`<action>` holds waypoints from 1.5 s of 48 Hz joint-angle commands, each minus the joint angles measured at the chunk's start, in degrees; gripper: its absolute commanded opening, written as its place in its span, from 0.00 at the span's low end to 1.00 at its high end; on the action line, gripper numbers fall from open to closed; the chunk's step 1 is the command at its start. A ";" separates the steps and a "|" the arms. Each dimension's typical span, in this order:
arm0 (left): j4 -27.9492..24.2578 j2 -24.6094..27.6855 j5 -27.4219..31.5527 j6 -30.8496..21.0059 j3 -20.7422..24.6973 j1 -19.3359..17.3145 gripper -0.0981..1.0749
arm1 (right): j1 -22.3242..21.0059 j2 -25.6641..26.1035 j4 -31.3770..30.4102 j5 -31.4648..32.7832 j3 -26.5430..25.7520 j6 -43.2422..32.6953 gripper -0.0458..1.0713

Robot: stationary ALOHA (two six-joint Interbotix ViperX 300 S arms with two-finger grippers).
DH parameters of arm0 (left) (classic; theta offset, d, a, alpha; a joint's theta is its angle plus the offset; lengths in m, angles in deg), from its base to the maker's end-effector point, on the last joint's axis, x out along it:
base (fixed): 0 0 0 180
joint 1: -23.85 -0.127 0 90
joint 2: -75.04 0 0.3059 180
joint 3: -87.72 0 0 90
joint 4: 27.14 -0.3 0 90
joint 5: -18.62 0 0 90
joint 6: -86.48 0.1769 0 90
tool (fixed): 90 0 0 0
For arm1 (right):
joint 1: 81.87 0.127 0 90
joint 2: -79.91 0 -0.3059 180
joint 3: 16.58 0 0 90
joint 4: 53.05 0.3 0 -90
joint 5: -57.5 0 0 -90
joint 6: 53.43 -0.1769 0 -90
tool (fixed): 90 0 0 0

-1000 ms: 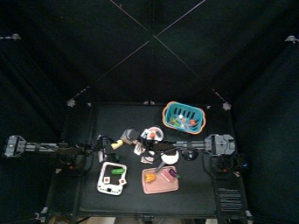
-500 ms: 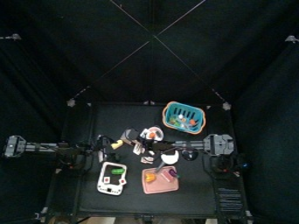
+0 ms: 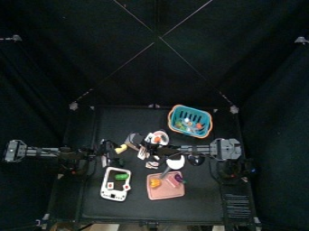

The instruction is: Grab cleaver

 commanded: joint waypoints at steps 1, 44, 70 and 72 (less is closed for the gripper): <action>0.00 0.09 -0.26 0.00 0.70 -0.18 0.93 | -0.35 1.23 -0.18 -0.18 -1.58 0.00 0.56; 0.00 0.18 -0.35 0.18 0.79 -0.18 0.93 | -0.35 1.49 0.35 -0.18 -1.58 -0.09 0.37; 0.44 0.09 -0.35 0.09 0.53 -0.18 0.93 | 0.18 6.33 1.76 -0.35 -0.26 0.00 0.32; 0.53 0.09 -0.44 0.09 0.53 -0.18 0.93 | 0.18 6.77 1.76 -0.35 0.00 0.00 0.32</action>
